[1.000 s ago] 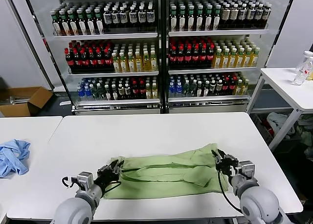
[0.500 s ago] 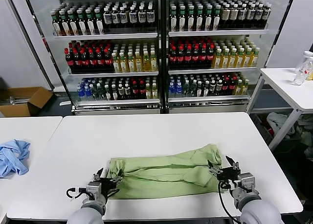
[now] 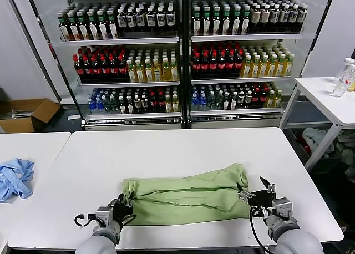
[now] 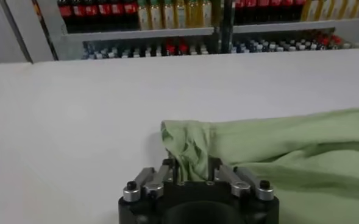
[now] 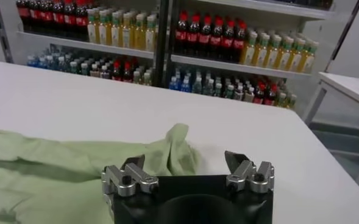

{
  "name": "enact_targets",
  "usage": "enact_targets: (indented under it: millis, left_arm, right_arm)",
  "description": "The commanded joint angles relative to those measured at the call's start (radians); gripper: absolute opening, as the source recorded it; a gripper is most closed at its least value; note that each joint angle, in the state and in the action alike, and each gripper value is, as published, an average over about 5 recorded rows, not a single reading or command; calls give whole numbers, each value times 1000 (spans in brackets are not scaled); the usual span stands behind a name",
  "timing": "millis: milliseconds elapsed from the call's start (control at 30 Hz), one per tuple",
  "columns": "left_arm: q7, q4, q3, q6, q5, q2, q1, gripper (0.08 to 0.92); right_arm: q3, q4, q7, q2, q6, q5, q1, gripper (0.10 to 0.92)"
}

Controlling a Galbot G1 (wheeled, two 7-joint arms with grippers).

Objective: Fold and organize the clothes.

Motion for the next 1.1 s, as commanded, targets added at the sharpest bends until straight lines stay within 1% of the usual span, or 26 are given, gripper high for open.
enact_targets:
  millis: [33, 167, 267, 400, 500, 600, 700, 800, 867, 933, 1100]
  left_arm:
    - [60, -5, -208, 5, -294, 68, -7, 272]
    - [75, 7, -396, 8, -387, 149, 2, 160]
    - [85, 23, -532, 8, -457, 215, 10, 105]
    - [82, 23, -672, 8, -568, 279, 14, 96]
    - [61, -24, -709, 7, -685, 285, 18, 96]
    - [37, -126, -670, -3, -813, 238, 32, 96]
    - [13, -245, -558, -24, -958, 144, 39, 96]
    - [-1, -314, -413, -49, -1026, 39, 29, 96]
    - [-3, -325, -308, -68, -1012, -14, 16, 96]
    - [-4, -315, -215, -84, -981, -52, 0, 96]
    - [-1, -245, -56, -103, -896, -115, -51, 96]
  right_arm:
    - [11, 13, -1, -12, 3, 0, -8, 823]
    - [14, 14, -3, -20, 7, 3, -3, 823]
    - [16, 11, -4, -23, 13, 6, 2, 823]
    - [15, 12, -4, -23, 21, 7, 3, 823]
    - [12, 18, -4, -19, 24, 6, 2, 823]
    - [9, 29, -4, -12, 23, 2, -2, 823]
    - [10, 34, -4, -8, 22, -3, -10, 823]
    - [12, 36, -4, -5, 24, -9, -21, 823]
    - [12, 39, -5, -4, 26, -13, -29, 823]
    - [12, 41, -5, -2, 28, -16, -33, 823]
    - [12, 41, -5, 3, 31, -19, -38, 823]
